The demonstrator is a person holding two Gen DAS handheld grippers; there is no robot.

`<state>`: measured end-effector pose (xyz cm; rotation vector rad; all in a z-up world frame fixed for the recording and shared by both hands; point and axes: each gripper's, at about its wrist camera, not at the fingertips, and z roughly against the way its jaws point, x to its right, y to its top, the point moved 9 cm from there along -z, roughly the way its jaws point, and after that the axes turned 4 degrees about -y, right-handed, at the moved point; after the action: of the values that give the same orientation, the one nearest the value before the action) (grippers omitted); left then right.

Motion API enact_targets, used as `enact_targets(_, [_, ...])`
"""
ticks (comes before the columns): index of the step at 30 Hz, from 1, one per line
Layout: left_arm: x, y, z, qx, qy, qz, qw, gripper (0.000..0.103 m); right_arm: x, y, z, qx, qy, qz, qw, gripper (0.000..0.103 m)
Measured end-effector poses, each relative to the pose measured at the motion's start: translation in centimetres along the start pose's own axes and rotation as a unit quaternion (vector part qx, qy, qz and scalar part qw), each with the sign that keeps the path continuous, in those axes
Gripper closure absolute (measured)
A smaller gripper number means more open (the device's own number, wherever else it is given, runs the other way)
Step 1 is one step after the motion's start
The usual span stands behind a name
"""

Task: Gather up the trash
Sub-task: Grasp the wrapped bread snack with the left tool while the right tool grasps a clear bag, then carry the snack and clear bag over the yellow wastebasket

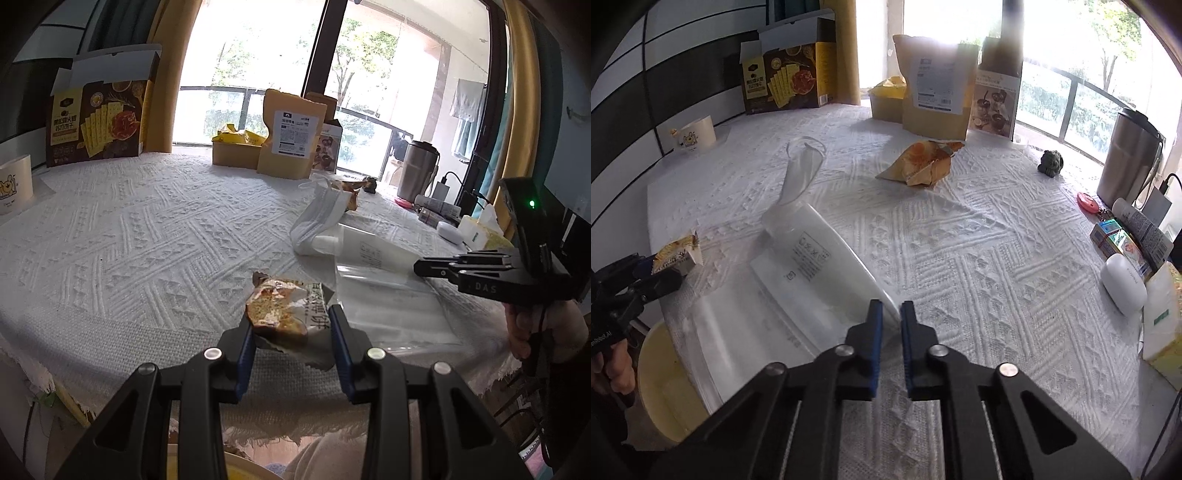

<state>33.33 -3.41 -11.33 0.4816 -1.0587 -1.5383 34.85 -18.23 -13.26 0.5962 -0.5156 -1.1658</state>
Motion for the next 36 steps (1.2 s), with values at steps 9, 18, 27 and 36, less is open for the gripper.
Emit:
enact_targets(9, [0.4,0.4,2.2,0.015,0.010,-0.002,0.9998,0.066,-0.4,0.5,5.0,0.061,-0.024,0.005,0.998,0.102])
enact_targets(18, [1.6,0.6,4.8,0.030,0.013,-0.014,0.9994,0.066,-1.3,1.2,10.9,0.115,-0.024,0.009,0.993,0.102])
enact_targets(27, [2.3,1.1,8.4,0.050,0.025,-0.026,0.9981,0.066,-2.3,1.3,16.1,0.160,-0.020,0.010,0.987,0.102])
enact_targets(36, [2.4,0.9,12.2,0.069,0.043,-0.029,0.9962,0.066,-4.2,1.0,20.3,0.194,-0.013,0.015,0.981,0.102])
